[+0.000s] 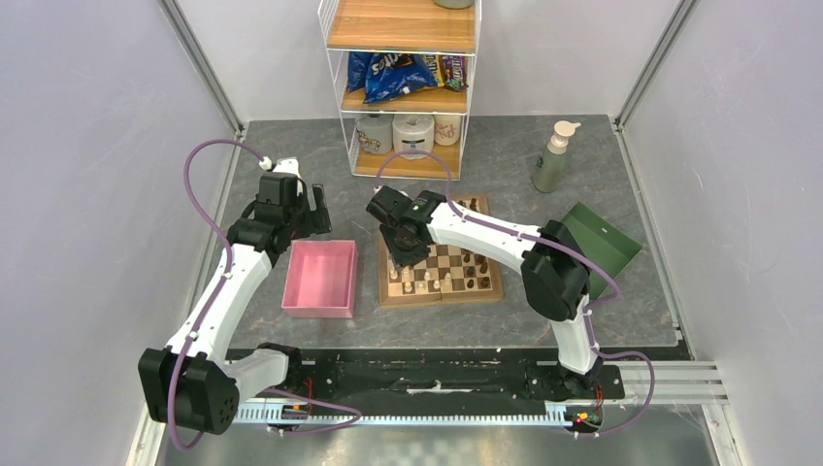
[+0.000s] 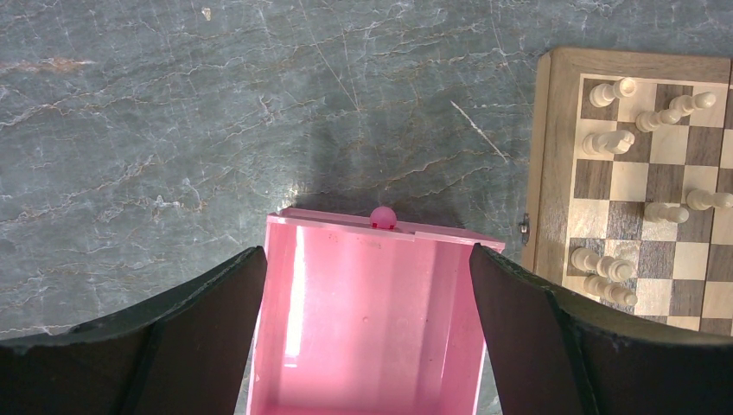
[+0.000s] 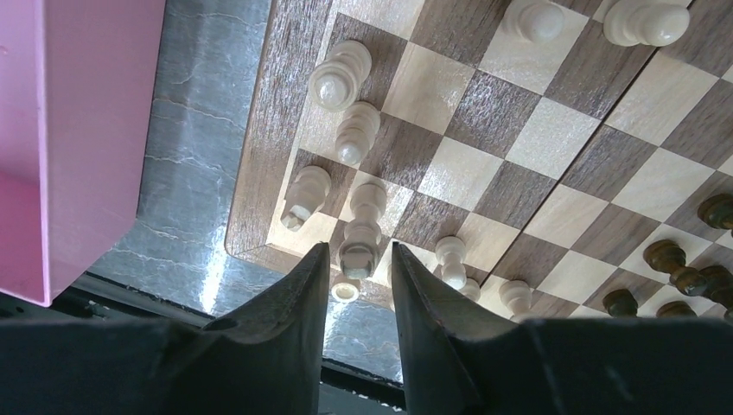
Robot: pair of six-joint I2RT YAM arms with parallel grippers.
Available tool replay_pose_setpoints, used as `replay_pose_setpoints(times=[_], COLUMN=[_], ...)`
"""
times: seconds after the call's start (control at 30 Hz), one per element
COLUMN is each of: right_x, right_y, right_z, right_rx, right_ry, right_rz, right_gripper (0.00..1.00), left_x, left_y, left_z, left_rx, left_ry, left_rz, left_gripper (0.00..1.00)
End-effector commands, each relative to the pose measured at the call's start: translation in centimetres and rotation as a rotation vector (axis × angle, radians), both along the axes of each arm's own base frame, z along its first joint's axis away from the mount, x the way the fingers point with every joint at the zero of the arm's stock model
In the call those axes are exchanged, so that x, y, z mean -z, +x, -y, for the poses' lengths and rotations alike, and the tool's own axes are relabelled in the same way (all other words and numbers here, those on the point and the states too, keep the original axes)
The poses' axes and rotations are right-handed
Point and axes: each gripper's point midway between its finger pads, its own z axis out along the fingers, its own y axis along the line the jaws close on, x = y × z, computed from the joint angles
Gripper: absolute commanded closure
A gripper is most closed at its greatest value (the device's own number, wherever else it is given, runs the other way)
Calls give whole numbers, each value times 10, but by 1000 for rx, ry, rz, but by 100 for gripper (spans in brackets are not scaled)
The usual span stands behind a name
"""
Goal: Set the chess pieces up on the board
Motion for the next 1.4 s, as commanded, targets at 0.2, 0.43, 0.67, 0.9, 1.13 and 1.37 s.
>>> replay_pose_setpoints(times=[0.2, 0.43, 0.67, 0.9, 1.13, 1.37], right_x=[0, -37, -68, -67, -49, -27], right_y=[5, 17, 44, 79, 90, 92], right_z=[-2, 6, 11, -5, -29, -33], right_rx=[-6, -3, 31, 57, 41, 40], right_ry=[-12, -18, 3, 79, 111, 92], right_rz=[15, 104, 183, 180, 139, 111], right_gripper=[80, 88, 88, 87, 87, 87], left_x=[-5, -6, -7, -8, -9, -10], left_y=[7, 6, 6, 6, 6, 6], left_z=[3, 3, 3, 4, 4, 3], left_rx=[-9, -5, -6, -4, -3, -5], left_ry=[-29, -29, -30, -34, -38, -34], left_rz=[25, 24, 29, 32, 34, 39], left_gripper=[6, 6, 6, 6, 6, 6])
